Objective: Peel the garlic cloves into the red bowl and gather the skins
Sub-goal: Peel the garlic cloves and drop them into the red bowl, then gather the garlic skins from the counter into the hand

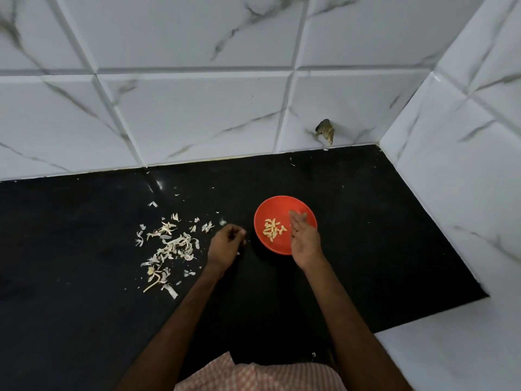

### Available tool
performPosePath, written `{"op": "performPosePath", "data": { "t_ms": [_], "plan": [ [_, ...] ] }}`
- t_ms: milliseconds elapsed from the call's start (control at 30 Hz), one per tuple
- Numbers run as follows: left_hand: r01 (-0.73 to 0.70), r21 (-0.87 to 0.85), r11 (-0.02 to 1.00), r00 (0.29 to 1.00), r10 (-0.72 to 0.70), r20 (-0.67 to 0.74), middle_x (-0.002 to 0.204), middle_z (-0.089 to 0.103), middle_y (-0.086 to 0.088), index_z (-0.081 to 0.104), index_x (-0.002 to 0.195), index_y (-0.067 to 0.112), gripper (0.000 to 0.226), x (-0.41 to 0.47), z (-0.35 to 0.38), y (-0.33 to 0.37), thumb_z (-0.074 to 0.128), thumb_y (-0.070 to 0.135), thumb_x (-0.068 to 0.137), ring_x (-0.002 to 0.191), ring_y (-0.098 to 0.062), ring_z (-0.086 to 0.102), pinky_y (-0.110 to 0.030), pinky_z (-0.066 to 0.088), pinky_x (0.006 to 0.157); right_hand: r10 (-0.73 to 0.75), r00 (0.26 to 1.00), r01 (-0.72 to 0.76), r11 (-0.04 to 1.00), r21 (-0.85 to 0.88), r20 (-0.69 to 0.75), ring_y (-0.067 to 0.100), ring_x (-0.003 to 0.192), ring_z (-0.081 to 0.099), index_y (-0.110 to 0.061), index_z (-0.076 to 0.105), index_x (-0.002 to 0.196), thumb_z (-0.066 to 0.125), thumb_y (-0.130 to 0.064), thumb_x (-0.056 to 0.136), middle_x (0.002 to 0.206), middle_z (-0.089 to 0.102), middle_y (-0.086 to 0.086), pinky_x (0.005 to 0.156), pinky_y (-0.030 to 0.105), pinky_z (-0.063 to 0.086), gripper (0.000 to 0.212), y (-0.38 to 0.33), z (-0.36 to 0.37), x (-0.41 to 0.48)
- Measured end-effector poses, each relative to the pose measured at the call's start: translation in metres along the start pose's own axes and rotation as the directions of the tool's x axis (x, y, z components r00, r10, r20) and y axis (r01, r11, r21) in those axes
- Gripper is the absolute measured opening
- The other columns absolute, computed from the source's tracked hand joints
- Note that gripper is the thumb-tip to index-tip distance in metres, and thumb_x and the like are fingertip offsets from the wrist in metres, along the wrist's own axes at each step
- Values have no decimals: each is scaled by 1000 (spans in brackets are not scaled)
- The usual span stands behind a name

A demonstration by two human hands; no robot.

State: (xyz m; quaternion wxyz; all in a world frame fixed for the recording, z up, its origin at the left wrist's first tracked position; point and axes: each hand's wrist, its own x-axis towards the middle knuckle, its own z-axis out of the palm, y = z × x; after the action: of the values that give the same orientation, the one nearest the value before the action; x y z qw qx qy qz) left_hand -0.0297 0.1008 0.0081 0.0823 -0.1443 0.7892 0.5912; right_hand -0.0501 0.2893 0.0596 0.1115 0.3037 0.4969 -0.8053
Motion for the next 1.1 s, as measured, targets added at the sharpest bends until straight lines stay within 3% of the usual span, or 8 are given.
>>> {"op": "performPosePath", "data": {
  "t_ms": [200,367,500,633,767,867,967,1100],
  "plan": [
    [-9,51,999,994,15,-107,78,72,1,66,82,19,26,-3,-6,-1,59,38,98,75,-17,70,-35,57,67,-211,978,200,937,-286,-5,13,104,67,-13,70,108,55,-38,100,111,73,1,99,35,47,31,1,2,-6],
    [-50,33,998,985,55,-165,79,71,2,67,81,16,23,-18,-15,-11,56,20,101,76,-13,68,-25,53,68,-438,881,468,741,-481,182,10,82,70,-14,69,88,67,-13,94,85,73,1,78,24,53,6,23,30,-18],
    [-127,132,983,976,148,-158,92,71,11,67,98,25,27,-39,-36,-30,53,3,98,89,-3,68,-30,55,87,-373,831,551,652,-521,413,9,93,71,-11,69,104,52,6,97,98,75,1,86,27,57,26,60,43,-22],
    [-153,249,956,957,206,-204,103,68,17,66,104,29,27,-75,-60,-52,54,7,98,97,0,64,-35,55,89,-306,780,625,429,-652,546,5,125,56,-12,64,130,54,-13,102,132,65,-1,109,38,45,30,107,36,-21],
    [-79,550,832,870,327,-370,144,51,9,53,137,25,37,-106,-95,-81,55,28,101,129,-12,50,-38,49,102,-182,779,614,24,-789,601,16,155,-3,-14,19,159,43,-56,99,168,3,1,125,42,1,77,146,35,-15],
    [111,652,750,879,232,-416,167,11,-4,20,157,11,77,-107,-122,-118,44,56,99,154,-19,5,-42,16,123,-171,822,514,-186,-837,543,19,153,-19,-8,0,160,13,-75,87,167,-15,8,121,43,-13,99,167,41,-13],
    [180,724,666,930,125,-347,167,-5,-7,4,158,3,95,-101,-139,-147,22,73,95,154,-19,-12,-48,7,125,-209,803,500,-271,-822,558,23,154,-14,-2,3,159,7,-73,90,167,-10,14,125,43,-6,99,181,55,-15],
    [-65,809,584,978,198,-65,167,-1,-6,5,159,7,84,-85,-139,-148,14,66,99,154,-18,-7,-46,8,125,-149,751,570,-344,-746,643,22,154,-10,-4,2,159,1,-70,96,167,-7,10,126,46,2,91,208,74,-26]
  ]
}}
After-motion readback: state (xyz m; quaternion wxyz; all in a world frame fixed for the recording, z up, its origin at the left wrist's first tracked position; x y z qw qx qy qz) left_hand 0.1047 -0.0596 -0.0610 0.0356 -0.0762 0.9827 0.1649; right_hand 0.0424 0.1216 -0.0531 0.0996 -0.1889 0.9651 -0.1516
